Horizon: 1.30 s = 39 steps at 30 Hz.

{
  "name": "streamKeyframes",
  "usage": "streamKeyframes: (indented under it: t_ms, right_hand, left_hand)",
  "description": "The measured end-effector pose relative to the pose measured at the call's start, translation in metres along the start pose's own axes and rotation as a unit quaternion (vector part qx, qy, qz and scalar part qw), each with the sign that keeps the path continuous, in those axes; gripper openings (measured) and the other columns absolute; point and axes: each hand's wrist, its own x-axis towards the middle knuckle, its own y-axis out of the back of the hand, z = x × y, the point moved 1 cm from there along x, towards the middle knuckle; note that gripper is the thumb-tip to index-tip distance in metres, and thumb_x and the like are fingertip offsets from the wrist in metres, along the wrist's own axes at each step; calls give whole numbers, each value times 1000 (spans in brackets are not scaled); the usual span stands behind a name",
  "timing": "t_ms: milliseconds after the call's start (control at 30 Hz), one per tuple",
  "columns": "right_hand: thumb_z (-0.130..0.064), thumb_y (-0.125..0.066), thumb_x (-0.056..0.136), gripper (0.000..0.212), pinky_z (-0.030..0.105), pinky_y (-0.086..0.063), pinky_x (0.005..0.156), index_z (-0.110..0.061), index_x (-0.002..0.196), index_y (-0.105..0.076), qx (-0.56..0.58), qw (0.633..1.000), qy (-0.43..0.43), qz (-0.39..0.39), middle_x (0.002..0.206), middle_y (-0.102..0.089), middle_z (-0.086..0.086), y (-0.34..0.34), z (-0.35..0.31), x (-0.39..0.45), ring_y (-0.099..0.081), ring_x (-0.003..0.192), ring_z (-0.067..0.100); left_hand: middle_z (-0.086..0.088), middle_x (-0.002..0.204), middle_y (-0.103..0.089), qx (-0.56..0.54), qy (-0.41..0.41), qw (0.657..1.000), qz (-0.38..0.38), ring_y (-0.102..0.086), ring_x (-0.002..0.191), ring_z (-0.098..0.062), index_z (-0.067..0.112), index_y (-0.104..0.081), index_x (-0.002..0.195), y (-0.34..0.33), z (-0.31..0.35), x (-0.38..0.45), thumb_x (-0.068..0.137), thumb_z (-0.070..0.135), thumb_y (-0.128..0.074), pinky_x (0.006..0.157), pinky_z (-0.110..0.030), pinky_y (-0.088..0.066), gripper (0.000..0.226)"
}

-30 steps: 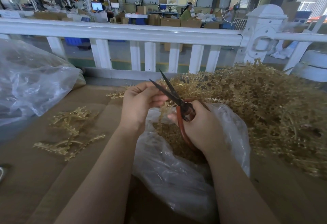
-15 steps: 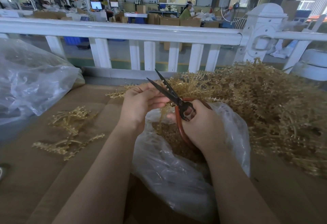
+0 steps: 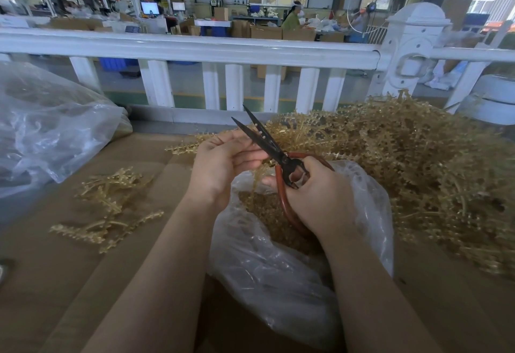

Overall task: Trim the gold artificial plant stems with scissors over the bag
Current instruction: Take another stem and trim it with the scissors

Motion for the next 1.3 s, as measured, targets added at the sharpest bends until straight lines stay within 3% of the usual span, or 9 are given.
streamKeyframes:
  t_ms: [133,300,467,700,1000,1167,1300]
  right_hand:
    - [-80,-64,70,60,29,-53,59,-20,75,-60,8,1000,6,4,70,-60,-14,-1,1,1,-57,65,5]
    - [-90,-48,63,70,26,-51,62,-24,81,-63,33,999,0,-4,73,-62,-15,1,0,1,-59,70,5]
    - [-86,-56,66,57,20,-44,58,-30,77,-58,32,999,-1,1,68,-58,-18,1,0,0,-55,67,-2]
    - [-91,-48,62,68,26,-51,61,-25,77,-61,43,999,-3,0,69,-59,-17,-2,0,0,-56,67,-1]
    - [-83,-59,67,65,35,-56,64,-19,76,-63,43,999,-3,-8,70,-64,-10,-5,4,1,-61,68,8]
    - [-88,-50,64,59,12,-39,58,-32,80,-58,50,999,5,-7,71,-58,-22,1,1,0,-53,69,-6]
    - [-90,-45,65,57,15,-37,55,-35,80,-52,37,999,20,15,69,-55,-22,4,-2,-1,-52,66,-1]
  left_hand:
    - [-12,86,-77,-11,-3,1000,1,-75,78,-20,12,-76,84,-1,0,-1,97,4,-54,62,-22,-57,26]
    - [-11,86,-77,8,-15,1000,-10,-75,77,-19,10,-73,89,-4,2,-3,97,6,-57,63,-21,-57,19]
    - [-7,79,-76,72,-56,996,3,-72,68,-17,10,-69,90,-5,5,-5,98,7,-57,63,-23,-56,15]
    - [-5,75,-75,93,-75,993,18,-72,66,-16,7,-68,90,-7,6,-7,99,10,-58,64,-23,-57,13]
    - [-4,76,-75,94,-79,992,-3,-72,66,-16,10,-67,89,-6,5,-7,98,6,-57,63,-22,-57,14]
    - [-6,79,-75,122,-85,988,-37,-72,67,-17,4,-67,94,-3,5,-7,98,1,-53,66,-25,-58,14]
    - [-9,85,-76,159,-99,981,-53,-70,67,-19,-2,-67,105,-3,4,-7,97,-5,-49,69,-29,-59,19]
